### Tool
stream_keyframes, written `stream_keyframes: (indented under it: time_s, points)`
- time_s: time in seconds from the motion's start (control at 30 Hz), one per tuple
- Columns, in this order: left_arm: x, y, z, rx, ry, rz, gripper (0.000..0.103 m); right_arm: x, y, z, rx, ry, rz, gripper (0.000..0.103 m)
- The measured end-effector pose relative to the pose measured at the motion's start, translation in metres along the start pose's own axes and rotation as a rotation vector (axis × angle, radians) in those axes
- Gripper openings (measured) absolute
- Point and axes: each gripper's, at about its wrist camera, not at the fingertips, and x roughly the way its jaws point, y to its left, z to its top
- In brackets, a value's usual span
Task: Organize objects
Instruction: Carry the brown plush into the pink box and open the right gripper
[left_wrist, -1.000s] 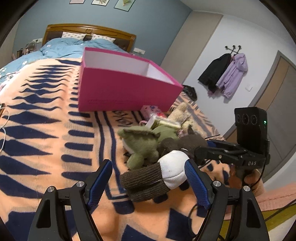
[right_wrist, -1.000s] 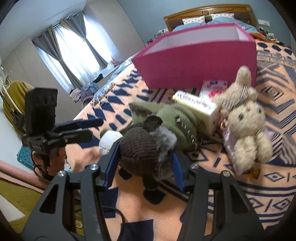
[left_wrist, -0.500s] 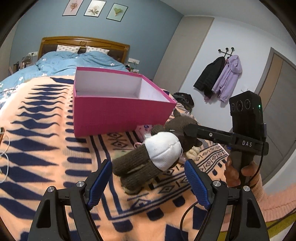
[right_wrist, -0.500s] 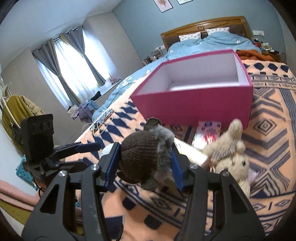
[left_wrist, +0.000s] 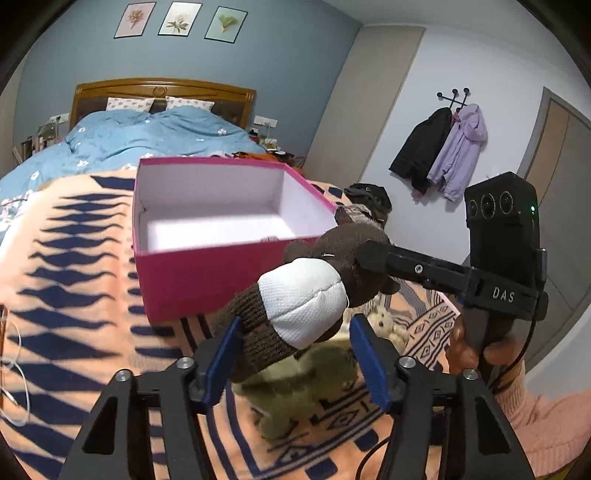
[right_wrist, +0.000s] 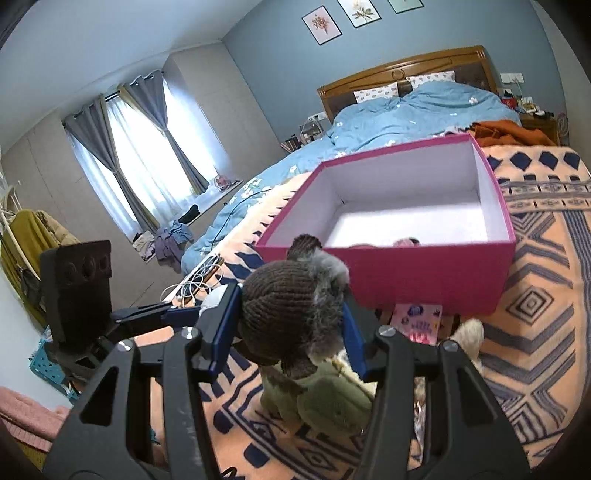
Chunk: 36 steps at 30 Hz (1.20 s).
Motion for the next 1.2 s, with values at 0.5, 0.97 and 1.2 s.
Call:
stream_keyframes:
  time_s: [0.5,0.97,1.2]
  points:
    - [0.009,0.017,0.068,0.046,-0.047,0.049,0.050,0.015,-0.009,0.066,-0.013,-0.091,0.007,0.054]
    - [0.054,0.050,0.096,0.049,0.035,0.154,0.050,0.068,-0.045,0.092,0.066,-0.034,0.005,0.054]
    - [0.075,0.064,0.095,0.029,0.083,0.184,0.050,0.091,-0.063,0.089,0.103,0.005,-0.009,0.054]
